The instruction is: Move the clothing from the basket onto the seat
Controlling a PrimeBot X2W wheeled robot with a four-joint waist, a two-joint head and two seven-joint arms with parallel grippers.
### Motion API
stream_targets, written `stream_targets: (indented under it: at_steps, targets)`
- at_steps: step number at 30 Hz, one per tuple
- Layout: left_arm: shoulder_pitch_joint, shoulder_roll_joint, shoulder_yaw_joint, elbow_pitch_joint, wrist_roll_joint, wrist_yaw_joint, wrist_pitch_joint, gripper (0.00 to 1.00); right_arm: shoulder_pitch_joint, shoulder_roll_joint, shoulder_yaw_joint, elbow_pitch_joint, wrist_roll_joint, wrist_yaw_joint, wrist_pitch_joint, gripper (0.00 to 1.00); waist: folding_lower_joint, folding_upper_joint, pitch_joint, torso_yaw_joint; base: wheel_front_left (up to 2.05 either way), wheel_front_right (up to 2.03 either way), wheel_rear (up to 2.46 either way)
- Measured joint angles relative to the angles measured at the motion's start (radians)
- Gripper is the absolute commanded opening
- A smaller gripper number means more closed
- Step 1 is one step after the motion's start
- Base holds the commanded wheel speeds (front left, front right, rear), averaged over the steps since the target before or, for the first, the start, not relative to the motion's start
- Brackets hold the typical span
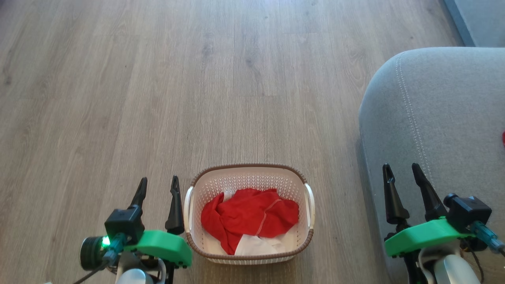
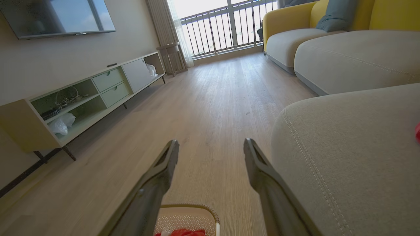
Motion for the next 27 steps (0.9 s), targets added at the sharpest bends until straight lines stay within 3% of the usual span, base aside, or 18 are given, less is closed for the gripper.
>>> stream_targets:
  at_steps: [27]
  targets:
    - [-0.019, 0.0, -0.017, -0.004, 0.0, 0.0, 0.0, 1.0, -0.026, -0.004, -0.01, -0.005, -0.008, 0.0, 0.0, 1.0, 0.0, 0.0, 0.058, -0.017, 0.0, 0.0, 0.0]
